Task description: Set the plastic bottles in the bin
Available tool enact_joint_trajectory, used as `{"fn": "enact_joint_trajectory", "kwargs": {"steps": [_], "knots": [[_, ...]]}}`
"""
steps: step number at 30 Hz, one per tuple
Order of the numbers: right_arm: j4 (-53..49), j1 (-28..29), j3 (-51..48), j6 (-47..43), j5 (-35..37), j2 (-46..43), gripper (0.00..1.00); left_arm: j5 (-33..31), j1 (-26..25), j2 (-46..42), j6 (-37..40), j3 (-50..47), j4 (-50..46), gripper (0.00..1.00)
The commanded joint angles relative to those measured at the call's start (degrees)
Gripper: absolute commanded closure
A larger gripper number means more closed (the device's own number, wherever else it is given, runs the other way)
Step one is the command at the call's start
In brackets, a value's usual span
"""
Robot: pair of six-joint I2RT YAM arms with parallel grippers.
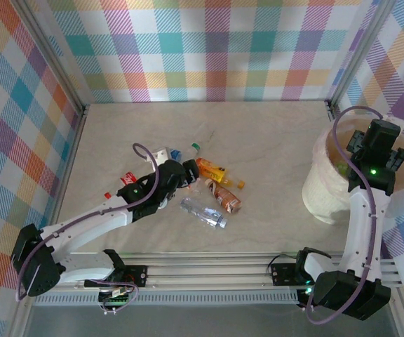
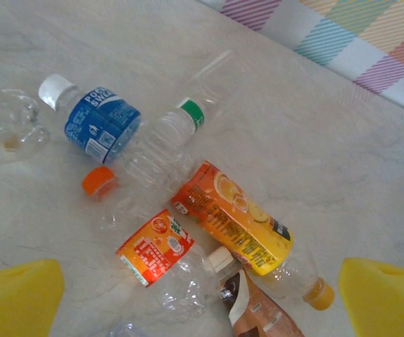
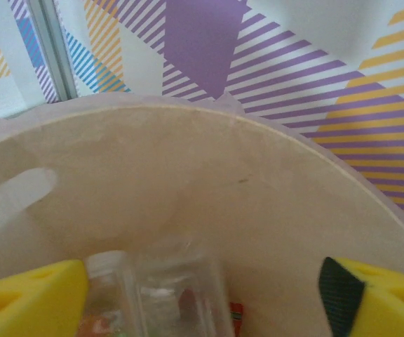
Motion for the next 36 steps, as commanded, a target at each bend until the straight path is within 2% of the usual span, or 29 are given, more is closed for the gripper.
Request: {"fn": "enact_joint_trajectory", "kwargs": {"steps": [1,5,10,20,28,32,36], "knots": [[-1.8,-0.4,0.6,1.8,-2.8,-0.6,0.08,-4.0,0.7,-2.2,0.2,0.2,-2.2,0.00],[-2.5,-0.4,0.3,3.5,-7.2,-1.4,0.00,-7.1,1.4,-3.0,-0.2,0.7,-4.8,0.00],[-3.3,-0.3,1.1,6.5,-13.8,-2.5,0.00,-8.5,3.8,-3.3,-0.8,1.7,-8.6,0.00],[-1.2,-0.2,1.4,12.7,-29.6,-5.1,0.00,-5.7,9.8,-1.8,2.0,4.2,-12.1,0.00],[2.8,0.3,1.5,16.7,-48.7,-7.0,0.00,-2.8,12.7,3.2,6.2,8.0,-15.5,0.00],[10.6,2.8,-0.7,22.7,-60.5,-8.3,0.00,-0.4,15.2,5.6,10.3,10.0,-17.2,0.00],[12.4,10.0,-0.1,22.4,-62.0,-7.5,0.00,4.1,18.3,7.6,14.1,11.5,-18.4,0.00]]}}
